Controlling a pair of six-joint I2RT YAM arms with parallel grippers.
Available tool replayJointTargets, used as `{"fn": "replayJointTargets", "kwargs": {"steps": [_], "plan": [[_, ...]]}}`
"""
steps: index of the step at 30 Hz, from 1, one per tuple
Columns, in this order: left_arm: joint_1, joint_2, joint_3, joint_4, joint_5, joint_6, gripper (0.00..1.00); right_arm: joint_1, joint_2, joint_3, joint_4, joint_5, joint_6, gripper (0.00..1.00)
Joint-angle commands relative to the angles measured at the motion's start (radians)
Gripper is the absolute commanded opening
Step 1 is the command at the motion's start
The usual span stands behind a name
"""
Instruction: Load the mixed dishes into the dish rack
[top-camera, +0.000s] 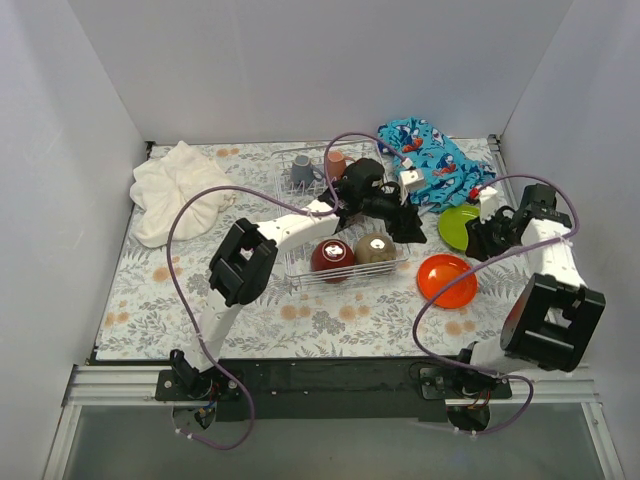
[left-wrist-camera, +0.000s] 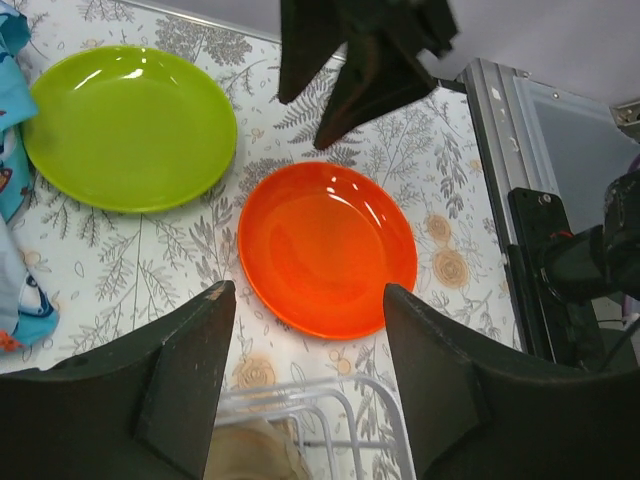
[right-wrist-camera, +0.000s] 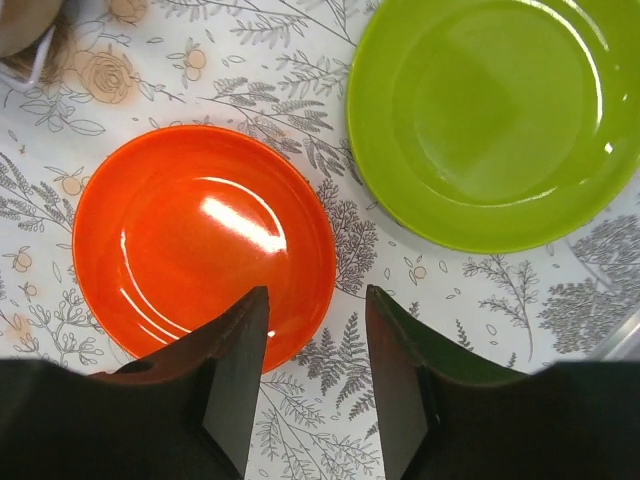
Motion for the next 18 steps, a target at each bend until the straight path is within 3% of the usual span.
{"fn": "replayJointTargets", "kwargs": {"steps": [1, 4, 10, 13, 18], "plan": [[0.003, -0.188, -0.096, -0.011, -0.017, 0.049, 0.6, -0.038, 0.115, 0.123, 0.004, 0.002, 0.204, 0.53], [0.003, -0.263, -0.182, -0.036, -0.035, 0.076, 0.6, -0.046, 0.16, 0.153, 0.05, 0.008, 0.312, 0.53], [0.003, -0.354, -0.299, -0.08, -0.095, 0.13, 0.6, -0.04, 0.132, 0.094, 0.168, 0.057, 0.301, 0.53], [0.005, -0.387, -0.334, -0.099, -0.141, 0.13, 0.61, -0.06, 0.166, 0.12, 0.172, 0.157, 0.41, 0.53], [0.005, -0.43, -0.377, -0.096, -0.224, 0.078, 0.62, -0.1, 0.189, 0.107, 0.188, 0.165, 0.701, 0.54]]}}
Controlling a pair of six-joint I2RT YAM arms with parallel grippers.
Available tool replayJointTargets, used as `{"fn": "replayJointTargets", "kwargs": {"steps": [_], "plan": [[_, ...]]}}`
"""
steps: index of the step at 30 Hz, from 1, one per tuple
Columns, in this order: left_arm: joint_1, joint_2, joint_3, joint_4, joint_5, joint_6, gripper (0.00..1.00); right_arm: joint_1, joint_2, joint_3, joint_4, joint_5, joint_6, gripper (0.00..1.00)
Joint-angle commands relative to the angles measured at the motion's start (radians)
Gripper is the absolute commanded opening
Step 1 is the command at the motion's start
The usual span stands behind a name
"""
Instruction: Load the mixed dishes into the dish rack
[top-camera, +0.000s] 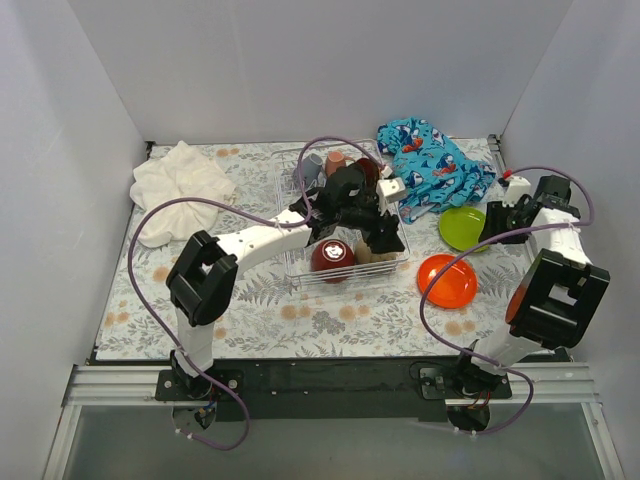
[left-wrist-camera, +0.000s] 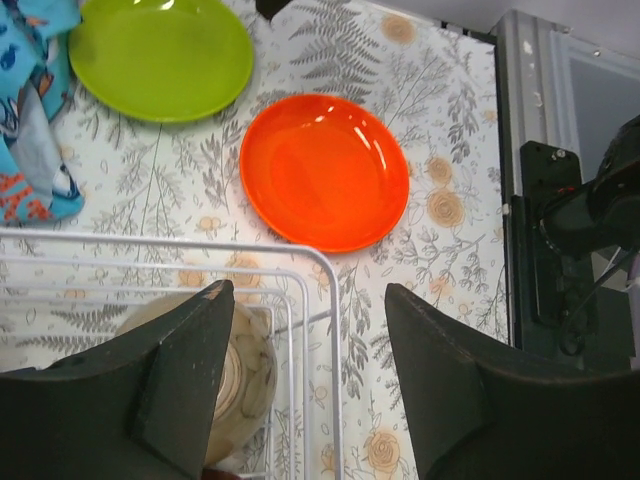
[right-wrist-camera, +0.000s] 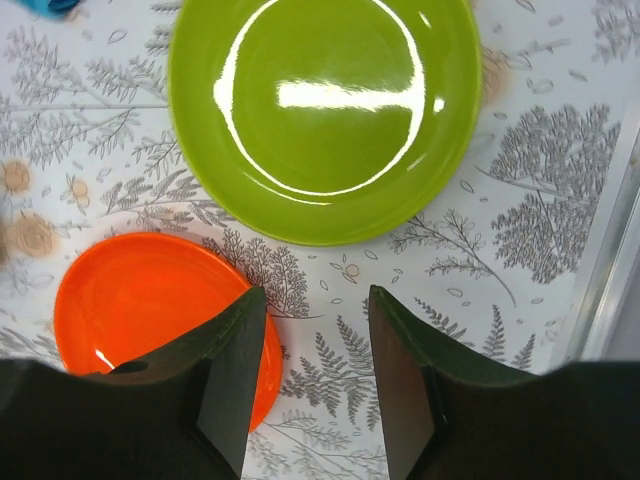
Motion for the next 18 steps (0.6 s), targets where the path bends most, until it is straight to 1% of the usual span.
{"fn": "replayJointTargets", "kwargs": {"steps": [1, 4, 8, 13, 16, 18], "plan": [[0.002, -0.103, -0.04, -0.025, -0.086, -0.02, 0.62, -0.027, 0.013, -0.007, 0.072, 0.037, 0.292, 0.54], [0.002, -0.121, -0.068, -0.032, -0.086, -0.023, 0.62, -0.027, -0.005, -0.07, 0.124, 0.016, 0.413, 0.55], [0.002, -0.135, -0.097, -0.039, -0.091, -0.024, 0.62, -0.027, 0.007, -0.108, 0.164, -0.007, 0.521, 0.55], [0.003, -0.147, -0.117, -0.045, -0.091, -0.029, 0.62, -0.036, 0.05, -0.095, 0.167, 0.019, 0.619, 0.55], [0.002, -0.146, -0.108, -0.045, -0.069, -0.038, 0.62, -0.073, 0.025, -0.147, 0.247, 0.048, 0.756, 0.54], [0.002, -0.134, -0.097, -0.045, -0.071, -0.043, 0.62, -0.078, 0.036, -0.144, 0.267, 0.074, 0.834, 0.54]]}}
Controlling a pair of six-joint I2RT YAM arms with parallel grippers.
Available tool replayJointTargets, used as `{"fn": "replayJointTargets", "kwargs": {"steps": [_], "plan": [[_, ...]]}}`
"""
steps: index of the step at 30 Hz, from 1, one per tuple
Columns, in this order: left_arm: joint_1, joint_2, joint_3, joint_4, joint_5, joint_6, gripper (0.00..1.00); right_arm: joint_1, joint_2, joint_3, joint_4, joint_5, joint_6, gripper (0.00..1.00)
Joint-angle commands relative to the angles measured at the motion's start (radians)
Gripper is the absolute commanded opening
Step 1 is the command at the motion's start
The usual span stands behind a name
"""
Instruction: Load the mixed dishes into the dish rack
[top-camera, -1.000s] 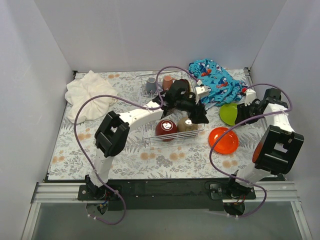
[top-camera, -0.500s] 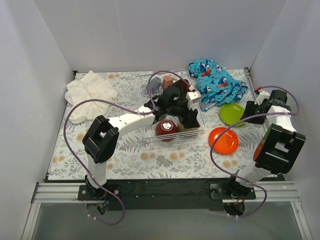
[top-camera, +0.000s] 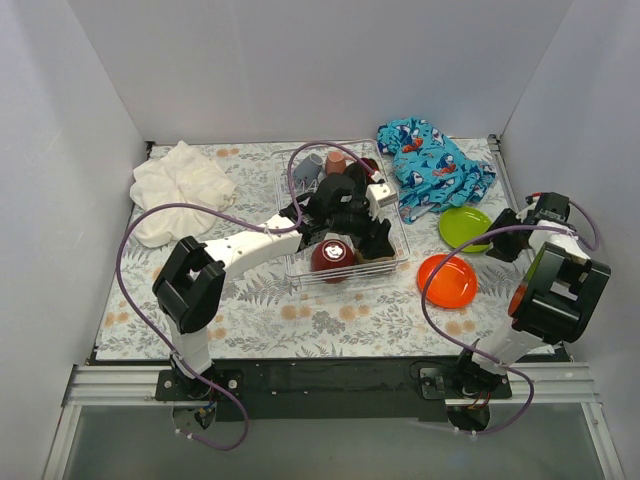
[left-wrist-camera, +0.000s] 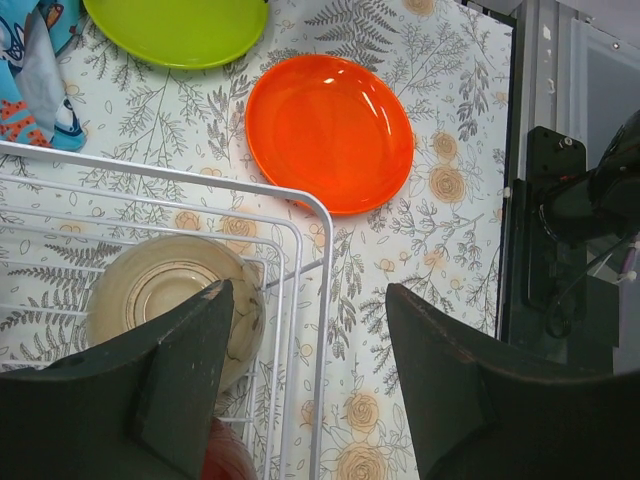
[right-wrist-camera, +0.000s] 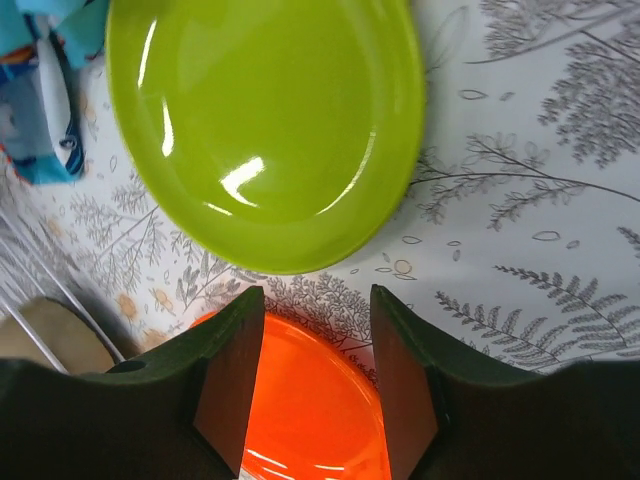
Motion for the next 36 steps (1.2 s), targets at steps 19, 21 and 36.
{"fn": "replayJointTargets", "kwargs": {"steps": [19, 21, 36], "plan": [[0.001, 0.009, 0.108, -0.071, -0.022, 0.035, 0.63, -0.03, 0.158, -0.034, 0.205, 0.031, 0.417, 0.31], [0.001, 0.014, 0.108, -0.071, -0.022, 0.027, 0.63, -0.03, 0.151, -0.037, 0.211, 0.008, 0.423, 0.17], [0.001, -0.05, 0.18, -0.047, -0.061, 0.061, 0.63, -0.013, -0.164, 0.126, -0.105, 0.118, 0.266, 0.01]]}}
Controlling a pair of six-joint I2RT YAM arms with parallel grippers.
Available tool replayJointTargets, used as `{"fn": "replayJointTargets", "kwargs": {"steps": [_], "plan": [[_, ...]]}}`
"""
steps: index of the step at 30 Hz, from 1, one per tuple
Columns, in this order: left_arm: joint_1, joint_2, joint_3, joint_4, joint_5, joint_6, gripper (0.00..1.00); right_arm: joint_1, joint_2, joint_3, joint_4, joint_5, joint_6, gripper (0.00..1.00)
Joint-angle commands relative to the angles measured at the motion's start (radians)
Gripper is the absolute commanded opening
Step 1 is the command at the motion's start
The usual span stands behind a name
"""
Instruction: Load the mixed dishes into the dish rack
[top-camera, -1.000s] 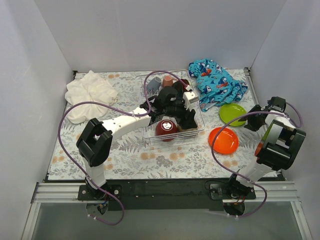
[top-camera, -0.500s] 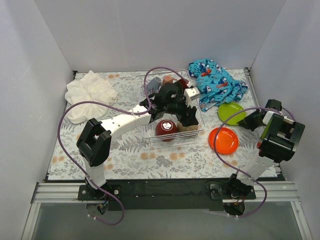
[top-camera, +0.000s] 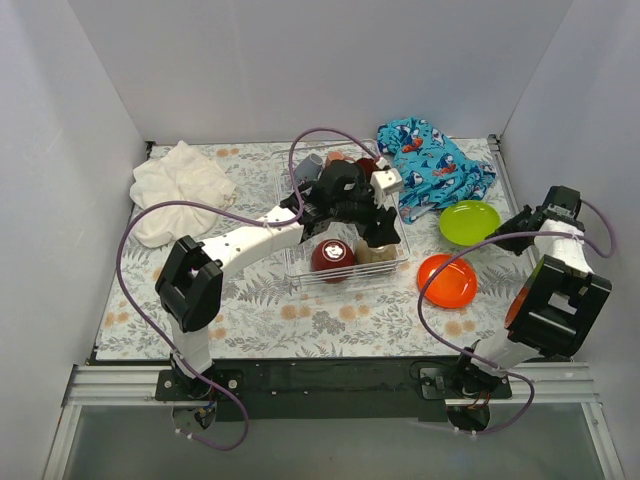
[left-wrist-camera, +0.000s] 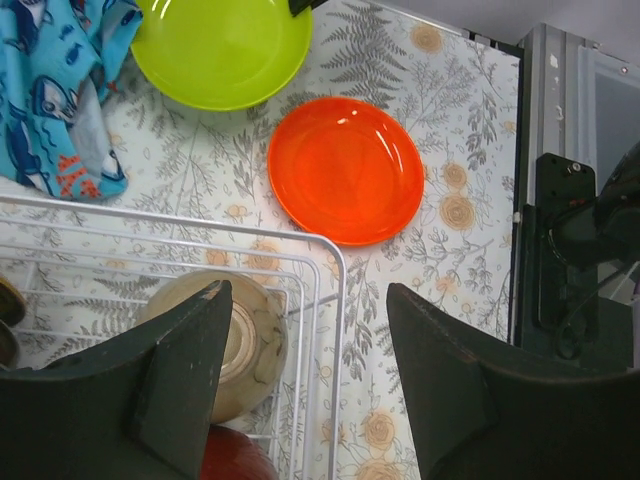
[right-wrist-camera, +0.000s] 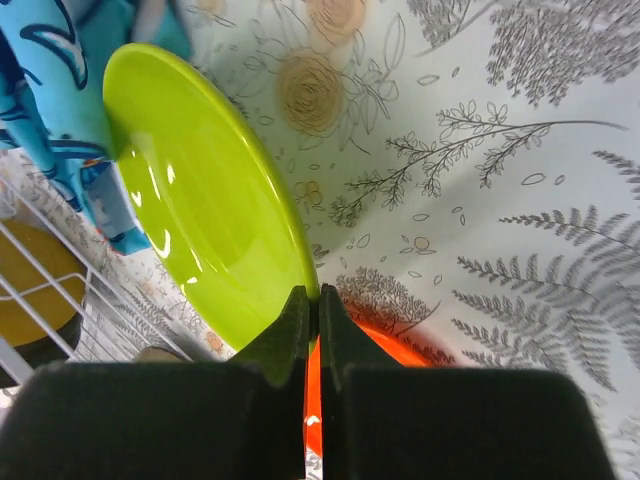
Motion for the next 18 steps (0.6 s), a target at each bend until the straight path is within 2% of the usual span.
{"fn": "replayJointTargets", "kwargs": {"steps": [1, 6, 8, 10, 11, 12, 13, 15, 18], "plan": [[0.004, -0.078, 0.071, 0.026, -0.061, 0.041, 0.63, 0.018, -0.125, 0.141, -0.112, 0.061, -0.091, 0.01], [0.031, -0.159, 0.07, 0.041, -0.217, 0.116, 0.63, 0.06, -0.208, 0.248, -0.199, 0.057, -0.183, 0.01], [0.076, -0.189, 0.044, 0.056, -0.273, 0.123, 0.61, 0.125, -0.245, 0.29, -0.2, 0.07, -0.247, 0.01], [0.126, -0.233, 0.004, 0.069, -0.329, 0.089, 0.53, 0.213, -0.262, 0.345, -0.19, 0.145, -0.296, 0.01], [0.195, -0.25, -0.01, 0.067, -0.334, 0.071, 0.49, 0.307, -0.274, 0.36, -0.175, 0.174, -0.318, 0.01], [0.229, -0.282, -0.025, 0.064, -0.34, 0.054, 0.43, 0.349, -0.276, 0.379, -0.169, 0.22, -0.353, 0.01], [0.26, -0.304, -0.067, 0.064, -0.369, 0.022, 0.21, 0.389, -0.277, 0.394, -0.145, 0.241, -0.373, 0.01], [0.341, -0.346, -0.128, 0.09, -0.429, 0.0, 0.0, 0.509, -0.259, 0.452, -0.134, 0.314, -0.428, 0.01], [0.407, -0.452, -0.286, 0.141, -0.538, -0.02, 0.0, 0.6, -0.202, 0.541, -0.135, 0.369, -0.456, 0.01]]}}
